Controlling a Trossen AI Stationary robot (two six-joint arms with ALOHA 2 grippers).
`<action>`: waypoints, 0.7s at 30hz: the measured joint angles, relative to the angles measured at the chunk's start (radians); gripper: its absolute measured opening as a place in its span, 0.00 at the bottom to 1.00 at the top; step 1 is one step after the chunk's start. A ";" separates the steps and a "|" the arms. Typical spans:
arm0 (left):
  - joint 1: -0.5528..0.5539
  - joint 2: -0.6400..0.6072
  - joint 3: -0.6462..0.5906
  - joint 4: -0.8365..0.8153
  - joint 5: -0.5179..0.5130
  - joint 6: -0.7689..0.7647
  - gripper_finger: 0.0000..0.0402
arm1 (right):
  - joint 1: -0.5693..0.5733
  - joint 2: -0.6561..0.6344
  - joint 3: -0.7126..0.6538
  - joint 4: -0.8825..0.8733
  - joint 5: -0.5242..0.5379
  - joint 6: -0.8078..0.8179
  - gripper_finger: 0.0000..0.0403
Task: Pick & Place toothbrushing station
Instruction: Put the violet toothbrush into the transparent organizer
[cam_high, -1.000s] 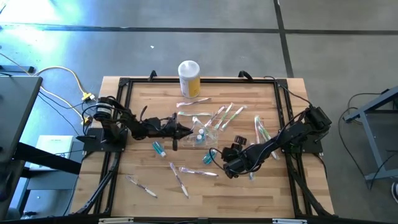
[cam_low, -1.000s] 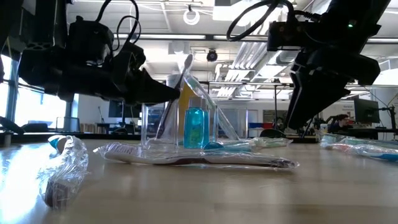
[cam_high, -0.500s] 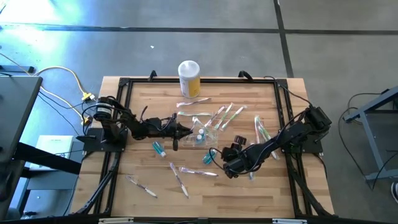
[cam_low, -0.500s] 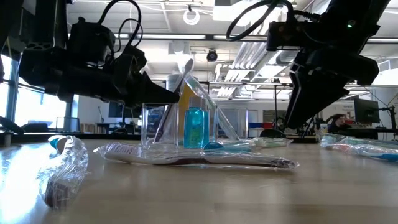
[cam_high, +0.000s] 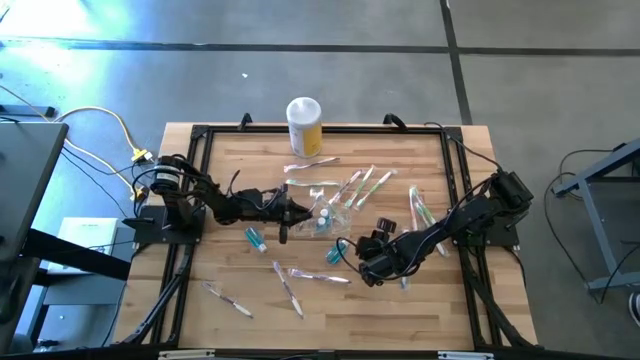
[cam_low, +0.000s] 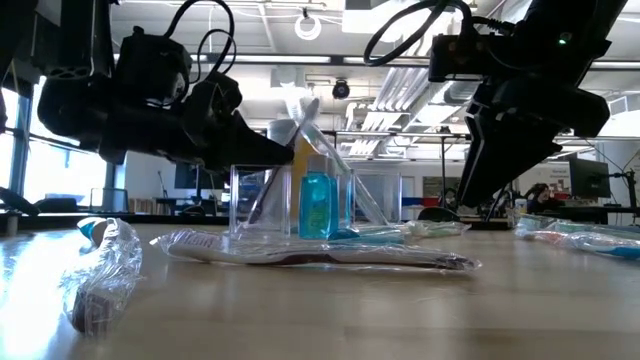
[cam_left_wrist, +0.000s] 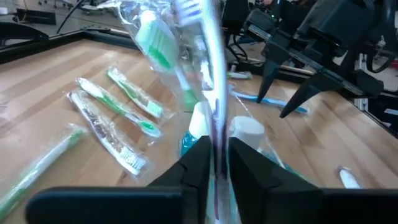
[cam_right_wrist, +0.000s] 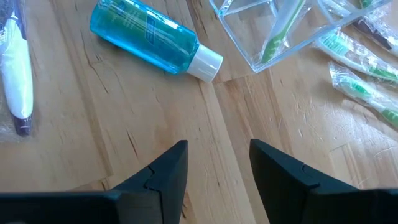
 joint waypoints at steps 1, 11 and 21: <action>0.000 0.000 0.000 -0.001 0.001 0.000 0.18 | 0.000 0.000 0.000 0.000 0.000 0.000 0.41; 0.000 0.000 -0.001 -0.002 -0.010 0.067 0.40 | 0.000 0.000 0.000 0.000 0.000 0.000 0.41; 0.000 -0.002 -0.001 -0.001 0.010 0.168 0.42 | 0.001 0.000 0.000 -0.015 0.000 0.010 0.41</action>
